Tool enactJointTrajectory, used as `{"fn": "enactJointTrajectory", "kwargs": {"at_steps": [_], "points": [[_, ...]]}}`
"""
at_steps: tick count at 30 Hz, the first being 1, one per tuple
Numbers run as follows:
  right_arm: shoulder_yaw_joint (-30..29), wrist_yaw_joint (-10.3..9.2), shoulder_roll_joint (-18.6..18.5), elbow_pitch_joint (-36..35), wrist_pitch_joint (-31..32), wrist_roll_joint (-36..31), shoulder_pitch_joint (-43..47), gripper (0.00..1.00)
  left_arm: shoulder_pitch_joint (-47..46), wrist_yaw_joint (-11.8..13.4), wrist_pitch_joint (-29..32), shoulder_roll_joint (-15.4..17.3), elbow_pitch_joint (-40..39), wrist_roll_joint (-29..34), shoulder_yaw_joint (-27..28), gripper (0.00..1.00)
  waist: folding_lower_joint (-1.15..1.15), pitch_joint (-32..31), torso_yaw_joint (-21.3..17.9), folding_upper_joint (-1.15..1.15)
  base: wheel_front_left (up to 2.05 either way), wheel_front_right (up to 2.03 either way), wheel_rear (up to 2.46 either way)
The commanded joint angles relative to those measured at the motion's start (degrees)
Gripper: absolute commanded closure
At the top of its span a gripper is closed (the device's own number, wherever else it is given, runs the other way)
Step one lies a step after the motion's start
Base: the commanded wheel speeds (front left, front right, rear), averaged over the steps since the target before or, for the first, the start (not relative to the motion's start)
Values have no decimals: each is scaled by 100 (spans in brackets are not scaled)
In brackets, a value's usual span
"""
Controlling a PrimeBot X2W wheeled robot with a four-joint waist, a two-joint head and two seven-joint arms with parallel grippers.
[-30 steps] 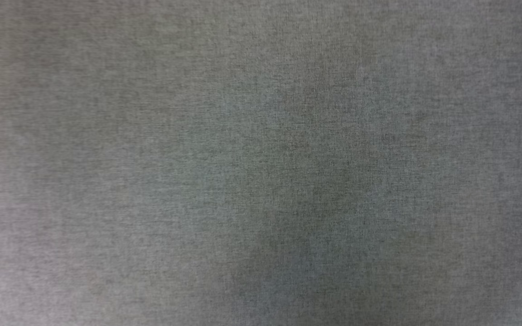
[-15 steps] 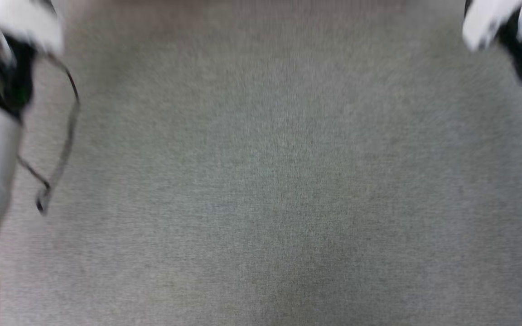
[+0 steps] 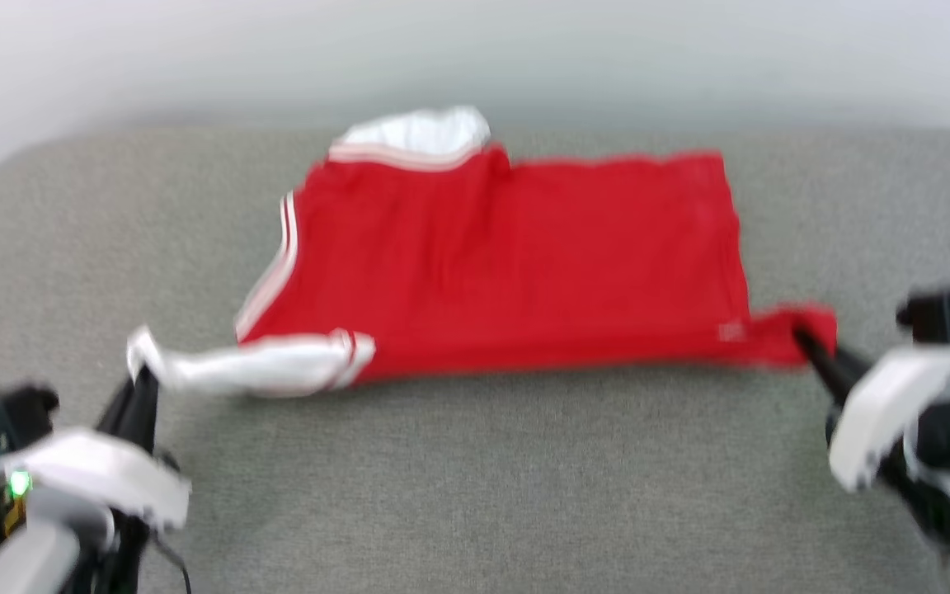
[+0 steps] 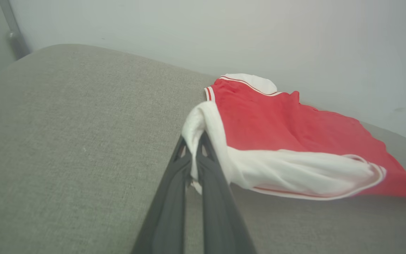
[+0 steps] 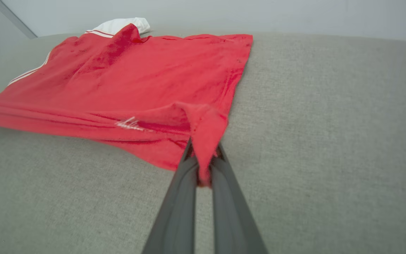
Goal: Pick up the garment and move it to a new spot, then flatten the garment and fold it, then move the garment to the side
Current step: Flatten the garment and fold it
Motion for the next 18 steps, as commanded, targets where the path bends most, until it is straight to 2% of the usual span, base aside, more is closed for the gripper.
{"fn": "enactJointTrajectory", "kwargs": {"at_steps": [1,5,10,14,18], "points": [[-130,-30,-80,-13,22,-89,179,100,107,119,-28,128,-19,-42,114,100,3,-306,39,0,0,0,0],[-662,-30,232,-664,374,-267,1350,100,1169,673,8,301,-842,-290,232,100,3,-539,83,0,0,0,0],[-1182,-30,638,-1580,954,-541,2597,100,2209,1205,46,492,-1673,-579,410,100,3,-706,125,0,0,0,0],[-1513,-28,981,-2222,1422,-647,3215,100,2661,1406,138,655,-2187,-690,459,100,3,-722,149,0,0,0,0],[-1692,-24,1206,-2580,1728,-788,3251,100,2453,1381,209,682,-2440,-610,412,100,3,-605,130,0,0,0,0]]}}
